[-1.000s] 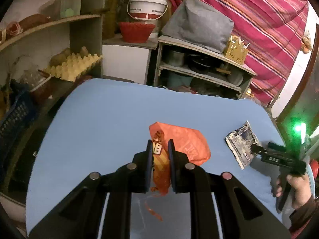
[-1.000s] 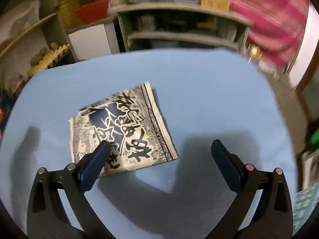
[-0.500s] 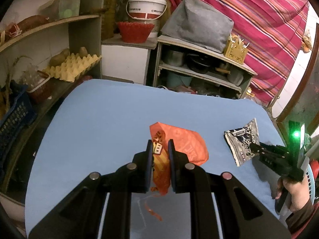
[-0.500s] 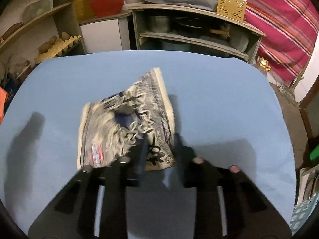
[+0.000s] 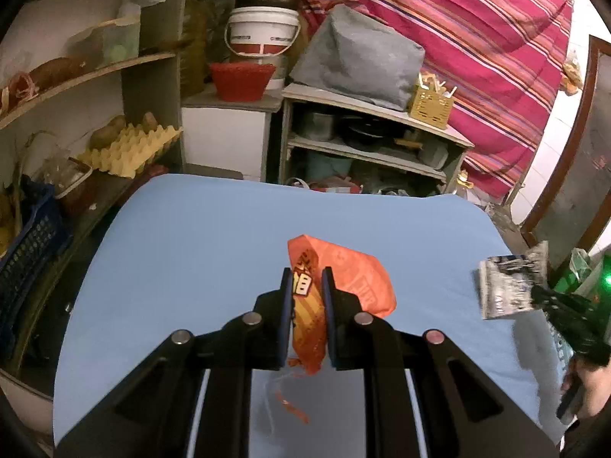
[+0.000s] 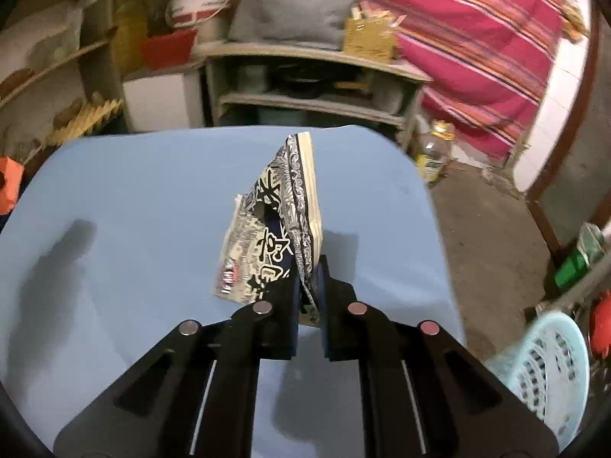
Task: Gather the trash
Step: 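Carry the orange wrapper and printed packet over the basket with both tools, then open the left tool over the basket while the right tool opens, dropping both items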
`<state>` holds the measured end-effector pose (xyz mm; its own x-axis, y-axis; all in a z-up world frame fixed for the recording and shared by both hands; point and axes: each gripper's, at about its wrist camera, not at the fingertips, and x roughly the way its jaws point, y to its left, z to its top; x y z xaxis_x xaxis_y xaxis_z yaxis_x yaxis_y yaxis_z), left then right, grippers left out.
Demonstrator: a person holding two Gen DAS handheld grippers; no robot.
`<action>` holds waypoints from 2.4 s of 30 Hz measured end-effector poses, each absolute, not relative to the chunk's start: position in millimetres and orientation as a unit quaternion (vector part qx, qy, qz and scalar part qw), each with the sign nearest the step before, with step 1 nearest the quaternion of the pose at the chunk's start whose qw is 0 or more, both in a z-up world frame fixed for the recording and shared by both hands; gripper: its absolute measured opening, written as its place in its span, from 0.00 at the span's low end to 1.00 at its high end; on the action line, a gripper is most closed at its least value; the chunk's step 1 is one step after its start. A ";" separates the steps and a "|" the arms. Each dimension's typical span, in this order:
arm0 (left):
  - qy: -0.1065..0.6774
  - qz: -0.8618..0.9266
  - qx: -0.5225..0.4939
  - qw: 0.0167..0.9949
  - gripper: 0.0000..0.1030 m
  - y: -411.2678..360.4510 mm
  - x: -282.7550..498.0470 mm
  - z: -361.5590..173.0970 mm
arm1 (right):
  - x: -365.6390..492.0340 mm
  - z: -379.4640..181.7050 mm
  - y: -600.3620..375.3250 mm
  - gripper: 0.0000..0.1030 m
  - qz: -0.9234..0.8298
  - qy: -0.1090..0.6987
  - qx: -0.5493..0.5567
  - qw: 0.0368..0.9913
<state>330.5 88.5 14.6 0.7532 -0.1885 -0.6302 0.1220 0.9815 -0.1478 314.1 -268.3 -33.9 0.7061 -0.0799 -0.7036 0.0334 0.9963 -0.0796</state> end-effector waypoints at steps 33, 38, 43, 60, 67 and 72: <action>0.297 -0.230 0.068 0.924 0.15 -195.3 238.4 51.4 | 87.6 15.3 -504.9 0.08 -0.149 0.285 0.108 0.941; 0.288 -0.271 0.069 0.916 0.15 -252.8 223.5 61.1 | 73.9 8.8 -529.8 0.08 -0.156 0.287 0.138 0.935; 0.296 -0.312 0.078 0.900 0.15 -309.2 211.3 54.4 | 64.3 6.2 -545.4 0.08 -0.168 0.291 0.146 0.930; 0.351 -0.352 0.095 0.862 0.21 -403.9 207.8 1.8 | 56.2 -0.9 -569.1 0.08 -0.199 0.318 0.157 0.913; 0.345 -0.336 0.108 0.870 0.62 -405.9 202.0 -2.0 | 56.6 -4.7 -572.7 0.08 -0.201 0.323 0.163 0.910; 0.341 -0.313 0.102 0.881 0.74 -388.2 205.5 4.5 | 57.6 -5.3 -572.2 0.08 -0.199 0.325 0.160 0.911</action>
